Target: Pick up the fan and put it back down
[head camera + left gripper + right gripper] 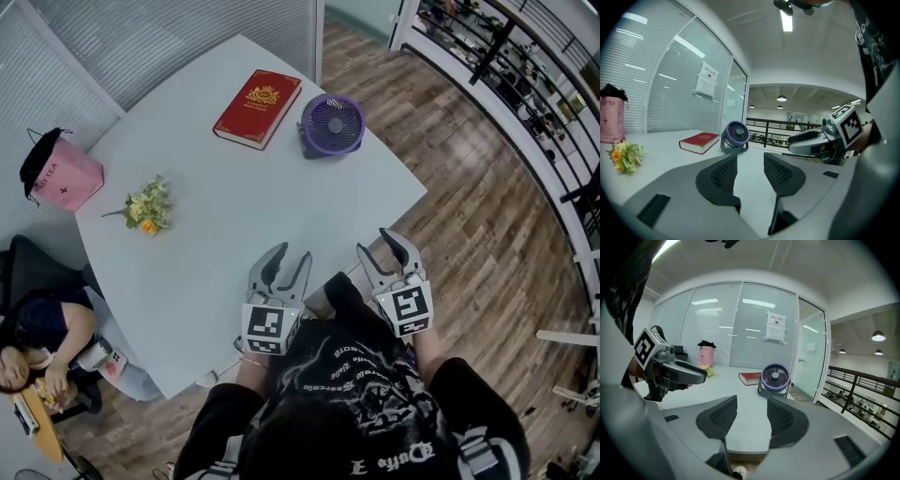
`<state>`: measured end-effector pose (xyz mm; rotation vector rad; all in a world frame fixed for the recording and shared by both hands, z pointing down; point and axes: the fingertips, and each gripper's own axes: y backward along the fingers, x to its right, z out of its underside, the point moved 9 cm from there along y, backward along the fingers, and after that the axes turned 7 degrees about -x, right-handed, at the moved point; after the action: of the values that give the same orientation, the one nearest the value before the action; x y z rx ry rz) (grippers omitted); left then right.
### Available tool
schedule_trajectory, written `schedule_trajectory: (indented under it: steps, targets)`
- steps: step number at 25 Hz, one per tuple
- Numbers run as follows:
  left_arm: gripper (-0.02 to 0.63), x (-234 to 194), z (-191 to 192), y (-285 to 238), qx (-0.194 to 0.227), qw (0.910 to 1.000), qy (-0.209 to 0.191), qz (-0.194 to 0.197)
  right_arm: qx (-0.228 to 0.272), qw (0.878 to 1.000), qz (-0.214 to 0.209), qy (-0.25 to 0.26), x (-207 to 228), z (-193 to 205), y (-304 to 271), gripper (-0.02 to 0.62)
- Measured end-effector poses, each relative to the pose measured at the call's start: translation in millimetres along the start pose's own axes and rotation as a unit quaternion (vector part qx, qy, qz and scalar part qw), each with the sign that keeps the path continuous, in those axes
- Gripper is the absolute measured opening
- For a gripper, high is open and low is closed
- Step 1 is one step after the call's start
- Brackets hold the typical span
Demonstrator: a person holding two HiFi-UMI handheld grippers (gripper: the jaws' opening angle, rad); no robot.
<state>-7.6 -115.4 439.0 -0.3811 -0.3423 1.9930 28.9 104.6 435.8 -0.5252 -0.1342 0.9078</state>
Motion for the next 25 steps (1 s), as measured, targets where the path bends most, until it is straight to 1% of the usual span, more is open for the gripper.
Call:
schedule_trajectory:
  steps: [1, 3, 5, 6, 8, 13, 18, 25]
  targets:
    - [0.19, -0.6, 0.4, -0.5, -0.001, 1.0, -0.002, -0.003, -0.001, 1.0, 0.0, -0.001, 1.1, -0.7, -0.7, 0.19]
    - [0.137, -2.2, 0.6, -1.6, 0.0, 1.0, 0.002, -0.006, -0.006, 1.0, 0.003, -0.003, 6.4, -1.0, -2.8, 0.12]
    - [0.058, -4.0, 0.8, -1.7, 0.002, 0.9999, 0.014, -0.006, -0.01, 1.0, 0.006, 0.002, 12.3, -2.1, -4.6, 0.078]
    - [0.039, -4.6, 1.4, -1.4, 0.002, 0.9998, 0.019, -0.005, -0.012, 1.0, 0.006, 0.005, 14.2, -1.8, -5.2, 0.055]
    - [0.024, -4.5, 2.0, -1.2, 0.0, 0.9997, 0.024, -0.005, -0.017, 1.0, 0.001, 0.01, 16.3, -1.7, -5.9, 0.009]
    - [0.02, -3.0, -1.9, -5.9, -0.002, 0.9996, 0.027, -0.011, -0.015, 1.0, -0.02, 0.003, 17.8, -6.0, -9.0, 0.006]
    - [0.02, -0.5, -3.0, -10.4, 0.004, 0.9994, 0.035, -0.003, -0.016, 1.0, -0.021, 0.004, 22.9, -4.7, -9.7, 0.006]
    - [0.02, 6.7, -2.6, -14.3, -0.005, 0.9997, 0.022, -0.003, -0.022, 1.0, -0.018, 0.004, 28.8, -0.2, -6.7, 0.006]
